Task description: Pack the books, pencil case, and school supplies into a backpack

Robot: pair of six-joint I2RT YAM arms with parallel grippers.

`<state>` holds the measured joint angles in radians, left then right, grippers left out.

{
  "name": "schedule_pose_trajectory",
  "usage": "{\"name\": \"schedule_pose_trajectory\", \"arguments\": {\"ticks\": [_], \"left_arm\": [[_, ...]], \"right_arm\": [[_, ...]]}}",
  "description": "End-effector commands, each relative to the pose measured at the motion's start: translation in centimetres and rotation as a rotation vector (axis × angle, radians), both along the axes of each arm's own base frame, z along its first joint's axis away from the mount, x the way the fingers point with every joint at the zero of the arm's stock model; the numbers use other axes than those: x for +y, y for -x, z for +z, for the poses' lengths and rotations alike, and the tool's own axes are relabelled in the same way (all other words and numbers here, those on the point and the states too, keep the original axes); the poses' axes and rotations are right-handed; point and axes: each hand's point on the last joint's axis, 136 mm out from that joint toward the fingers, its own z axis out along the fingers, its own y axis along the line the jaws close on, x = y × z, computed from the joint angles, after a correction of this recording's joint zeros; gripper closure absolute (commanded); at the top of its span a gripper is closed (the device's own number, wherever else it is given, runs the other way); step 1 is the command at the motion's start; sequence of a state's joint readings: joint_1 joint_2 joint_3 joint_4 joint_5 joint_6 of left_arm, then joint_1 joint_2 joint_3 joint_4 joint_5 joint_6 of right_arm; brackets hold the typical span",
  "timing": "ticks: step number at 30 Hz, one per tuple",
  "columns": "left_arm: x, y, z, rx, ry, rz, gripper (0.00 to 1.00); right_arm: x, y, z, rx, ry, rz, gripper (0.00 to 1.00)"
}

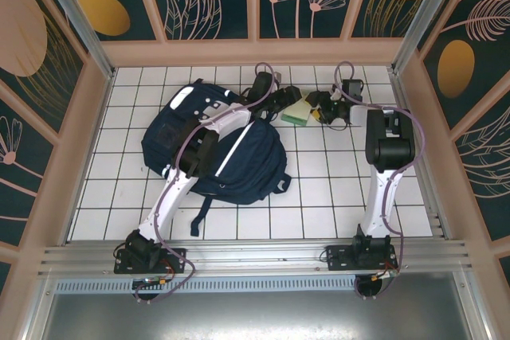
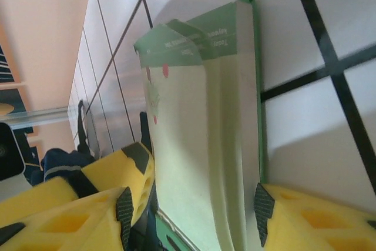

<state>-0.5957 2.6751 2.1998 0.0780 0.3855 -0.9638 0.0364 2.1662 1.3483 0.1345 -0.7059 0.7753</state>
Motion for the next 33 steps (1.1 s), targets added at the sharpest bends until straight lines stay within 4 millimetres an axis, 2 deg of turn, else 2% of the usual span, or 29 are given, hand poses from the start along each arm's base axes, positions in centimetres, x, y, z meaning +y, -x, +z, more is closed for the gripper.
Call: {"name": "schedule_pose_trajectory", "arguments": {"ticks": [1, 11, 19, 22, 23, 29, 31, 33], "left_arm": [[-1.2, 1.8, -1.0, 0.043, 0.029, -0.059, 0.33], [-0.8, 2.6, -0.1, 0.033, -0.008, -0.088, 0.31], [-1.4, 4.2, -2.3, 0.094, -0.009, -0.147, 0.33], [-1.8, 4.7, -2.4, 0.101, -0.005, -0.162, 0.34], [-1.9, 4.8, -2.5, 0.104, -0.006, -0.165, 0.34], [-1.8, 4.8, -1.9, 0.1, -0.003, -0.167, 0.34], [-1.7, 4.7, -1.1, 0.089, -0.008, -0.167, 0.33], [-1.1, 4.3, 0.1, 0.07, -0.028, -0.153, 0.31]], "right_arm": [[2.1, 0.7, 4.0, -0.061, -0.085, 0.064, 0.5], [2.2, 0.9, 2.7, -0.042, -0.083, 0.065, 0.83], [3.6, 0.4, 3.9, -0.098, -0.073, 0.109, 0.86], [4.5, 0.3, 3.8, -0.109, -0.06, 0.15, 0.72], [4.6, 0.3, 3.7, -0.11, -0.06, 0.162, 0.72], [4.7, 0.6, 2.6, -0.098, -0.03, 0.171, 0.89], [4.4, 0.8, 2.6, -0.107, -0.013, 0.163, 0.97], [3.8, 0.8, 2.6, -0.109, 0.002, 0.144, 1.0]]}}
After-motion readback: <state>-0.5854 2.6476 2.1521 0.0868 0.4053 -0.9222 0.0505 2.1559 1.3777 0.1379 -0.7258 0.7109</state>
